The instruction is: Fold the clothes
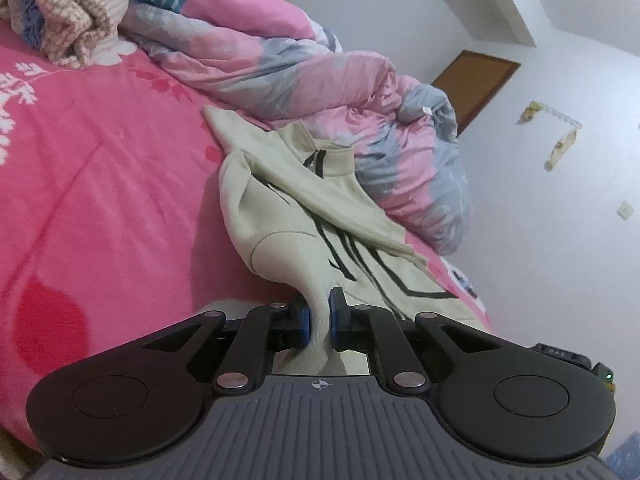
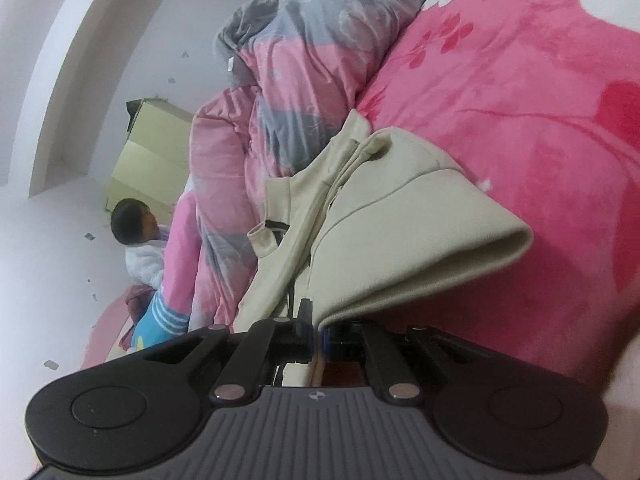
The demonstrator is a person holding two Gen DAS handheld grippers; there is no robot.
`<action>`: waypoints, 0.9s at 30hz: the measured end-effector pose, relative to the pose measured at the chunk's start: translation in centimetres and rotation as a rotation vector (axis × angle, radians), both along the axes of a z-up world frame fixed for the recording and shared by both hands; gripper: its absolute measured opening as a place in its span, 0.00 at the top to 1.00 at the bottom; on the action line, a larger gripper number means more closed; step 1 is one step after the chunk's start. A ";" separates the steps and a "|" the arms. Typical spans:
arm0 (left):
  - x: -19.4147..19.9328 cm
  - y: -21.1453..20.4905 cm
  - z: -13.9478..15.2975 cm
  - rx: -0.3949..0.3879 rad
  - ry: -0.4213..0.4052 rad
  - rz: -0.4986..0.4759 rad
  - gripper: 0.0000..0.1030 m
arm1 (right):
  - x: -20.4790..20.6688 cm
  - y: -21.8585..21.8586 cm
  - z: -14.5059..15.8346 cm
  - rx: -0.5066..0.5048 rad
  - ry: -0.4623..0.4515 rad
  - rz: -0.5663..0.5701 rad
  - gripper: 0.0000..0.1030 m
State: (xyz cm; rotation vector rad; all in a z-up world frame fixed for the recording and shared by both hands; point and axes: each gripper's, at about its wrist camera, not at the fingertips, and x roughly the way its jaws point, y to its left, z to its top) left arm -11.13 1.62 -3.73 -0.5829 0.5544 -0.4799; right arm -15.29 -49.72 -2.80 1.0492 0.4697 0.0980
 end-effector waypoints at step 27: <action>1.1 -0.2 -0.6 0.373 0.034 0.084 0.55 | -0.4 -7.9 -1.9 -0.206 0.152 0.067 0.97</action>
